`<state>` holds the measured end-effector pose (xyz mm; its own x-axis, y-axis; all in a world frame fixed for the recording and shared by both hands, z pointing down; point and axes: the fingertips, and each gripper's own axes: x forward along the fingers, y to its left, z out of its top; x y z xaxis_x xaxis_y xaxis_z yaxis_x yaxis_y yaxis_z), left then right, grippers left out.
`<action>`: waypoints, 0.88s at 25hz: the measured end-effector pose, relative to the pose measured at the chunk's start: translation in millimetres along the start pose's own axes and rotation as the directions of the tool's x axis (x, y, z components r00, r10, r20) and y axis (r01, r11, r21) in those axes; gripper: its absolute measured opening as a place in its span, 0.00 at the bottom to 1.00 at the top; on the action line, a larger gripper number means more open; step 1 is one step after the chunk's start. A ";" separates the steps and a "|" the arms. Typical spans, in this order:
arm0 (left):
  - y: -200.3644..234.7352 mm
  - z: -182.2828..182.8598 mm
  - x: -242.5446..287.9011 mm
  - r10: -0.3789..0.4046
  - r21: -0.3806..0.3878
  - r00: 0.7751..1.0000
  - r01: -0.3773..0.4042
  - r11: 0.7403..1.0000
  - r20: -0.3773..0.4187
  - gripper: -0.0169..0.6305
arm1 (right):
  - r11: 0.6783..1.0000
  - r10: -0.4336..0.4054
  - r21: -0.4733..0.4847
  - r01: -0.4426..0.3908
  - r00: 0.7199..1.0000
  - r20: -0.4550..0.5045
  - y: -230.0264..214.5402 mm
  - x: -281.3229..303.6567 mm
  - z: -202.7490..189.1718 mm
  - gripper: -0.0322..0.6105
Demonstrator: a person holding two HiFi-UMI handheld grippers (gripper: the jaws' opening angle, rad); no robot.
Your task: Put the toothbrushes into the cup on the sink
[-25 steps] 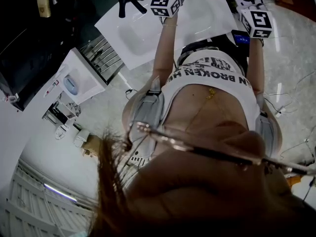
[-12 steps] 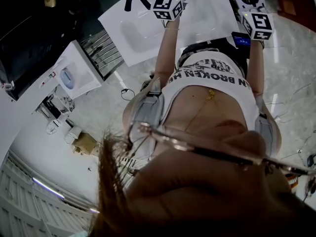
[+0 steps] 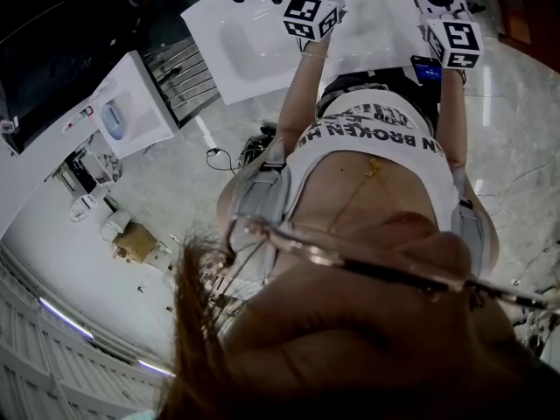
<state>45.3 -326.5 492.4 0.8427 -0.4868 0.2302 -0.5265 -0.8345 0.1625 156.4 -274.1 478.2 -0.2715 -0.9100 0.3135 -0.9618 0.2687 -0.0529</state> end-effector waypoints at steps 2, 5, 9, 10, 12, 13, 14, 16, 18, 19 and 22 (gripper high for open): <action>-8.9 9.3 -6.1 -0.016 0.009 1.000 0.016 1.000 0.026 0.11 | 1.000 0.012 -0.009 -0.012 1.000 0.014 8.6 0.2 4.2 0.16; -25.5 20.9 -12.4 -0.050 0.008 0.997 0.050 0.999 0.054 0.06 | 0.999 0.038 -0.018 -0.037 0.999 0.028 20.9 -1.3 9.8 0.12; -46.0 31.5 -20.9 -0.077 0.007 0.995 0.077 0.997 0.067 0.05 | 0.996 0.069 -0.050 -0.067 0.997 0.033 39.6 -5.4 15.1 0.10; -49.3 34.7 -24.0 -0.079 0.007 0.994 0.079 0.997 0.071 0.05 | 0.996 0.076 -0.059 -0.074 0.996 0.035 44.9 -6.2 17.5 0.10; -53.1 42.1 -29.9 -0.079 0.013 0.993 0.078 0.997 0.082 0.05 | 0.994 0.089 -0.072 -0.086 0.995 0.042 54.2 -6.6 23.2 0.10; -55.0 45.3 -32.7 -0.079 0.017 0.993 0.077 0.997 0.088 0.05 | 0.993 0.095 -0.076 -0.091 0.994 0.045 58.1 -7.2 25.4 0.10; -57.3 48.1 -35.7 -0.079 0.022 0.993 0.077 0.997 0.092 0.05 | 0.992 0.100 -0.079 -0.096 0.994 0.050 61.8 -8.6 27.4 0.10; -62.5 54.6 -42.8 -0.078 0.033 0.992 0.075 0.997 0.100 0.05 | 0.991 0.110 -0.083 -0.104 0.992 0.062 69.1 -12.8 33.0 0.10; -67.5 63.5 -51.2 -0.076 0.043 0.991 0.071 0.997 0.114 0.05 | 0.990 0.119 -0.091 -0.112 0.990 0.077 76.8 -17.7 41.6 0.10; -69.4 68.6 -55.6 -0.073 0.048 0.990 0.068 0.997 0.123 0.05 | 0.989 0.124 -0.097 -0.115 0.988 0.087 80.6 -20.0 46.7 0.10; -73.2 86.4 -66.6 -0.071 0.074 0.985 0.060 0.995 0.157 0.05 | 0.985 0.141 -0.118 -0.127 0.982 0.124 90.4 -25.2 64.6 0.10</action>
<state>37.5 -255.3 382.2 0.8850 -0.4611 0.0648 -0.4655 -0.8789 0.1041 74.0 -247.3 404.2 -0.4069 -0.8950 0.1826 -0.9086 0.4172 0.0202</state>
